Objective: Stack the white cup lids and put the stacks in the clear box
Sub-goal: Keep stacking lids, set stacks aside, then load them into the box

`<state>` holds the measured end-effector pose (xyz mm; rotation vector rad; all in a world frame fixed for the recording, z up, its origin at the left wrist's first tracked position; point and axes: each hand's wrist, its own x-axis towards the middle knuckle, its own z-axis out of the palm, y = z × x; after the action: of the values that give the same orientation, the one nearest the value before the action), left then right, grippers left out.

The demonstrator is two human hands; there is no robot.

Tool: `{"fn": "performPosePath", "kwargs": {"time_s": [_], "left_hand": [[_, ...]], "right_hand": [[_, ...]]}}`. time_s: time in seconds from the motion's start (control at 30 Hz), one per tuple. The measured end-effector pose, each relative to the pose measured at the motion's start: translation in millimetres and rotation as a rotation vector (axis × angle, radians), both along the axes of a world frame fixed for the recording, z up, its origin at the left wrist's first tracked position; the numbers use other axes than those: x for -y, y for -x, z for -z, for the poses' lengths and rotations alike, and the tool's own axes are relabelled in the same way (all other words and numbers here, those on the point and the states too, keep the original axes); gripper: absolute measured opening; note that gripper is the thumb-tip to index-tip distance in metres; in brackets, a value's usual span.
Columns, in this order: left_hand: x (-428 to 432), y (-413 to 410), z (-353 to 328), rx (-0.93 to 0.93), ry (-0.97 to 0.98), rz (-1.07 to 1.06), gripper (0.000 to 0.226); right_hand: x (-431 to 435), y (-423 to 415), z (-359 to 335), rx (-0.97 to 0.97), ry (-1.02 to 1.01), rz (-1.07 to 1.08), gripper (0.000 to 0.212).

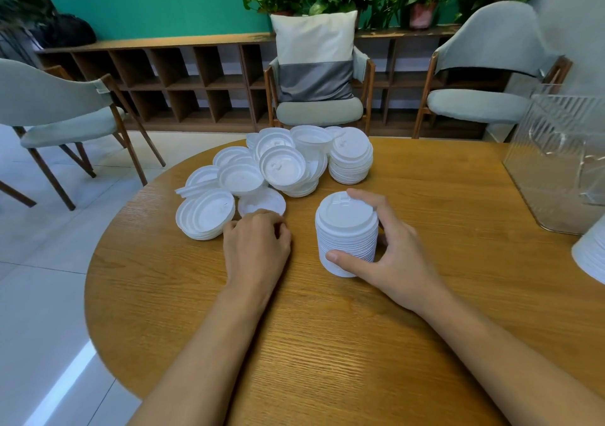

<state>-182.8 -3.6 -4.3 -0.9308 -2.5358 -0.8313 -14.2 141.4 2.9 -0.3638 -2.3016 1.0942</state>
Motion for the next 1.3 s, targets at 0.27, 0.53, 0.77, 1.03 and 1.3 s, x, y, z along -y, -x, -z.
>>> {"fn": "performPosePath", "kwargs": {"time_s": [0.27, 0.53, 0.77, 1.03, 1.3], "left_hand": [[-1, -3, -3, 0.060, -0.223, 0.315, 0.024], [-3, -13, -15, 0.110, -0.541, 0.348, 0.028], [-1, -13, -29, 0.608, -0.902, 0.326, 0.026], [-5, -15, -31, 0.973, -0.910, 0.510, 0.033], [-9, -27, -28, 0.725, -0.608, 0.564, 0.023]], "right_hand": [[-2, -1, 1, -0.015, -0.026, 0.014, 0.081], [-3, 0, 0, -0.114, -0.037, 0.037, 0.072], [-4, 0, 3, -0.135, -0.052, 0.077, 0.071], [-2, 1, 0, -0.134, -0.030, 0.037, 0.086], [-4, 2, 3, -0.150, -0.114, 0.024, 0.081]]}}
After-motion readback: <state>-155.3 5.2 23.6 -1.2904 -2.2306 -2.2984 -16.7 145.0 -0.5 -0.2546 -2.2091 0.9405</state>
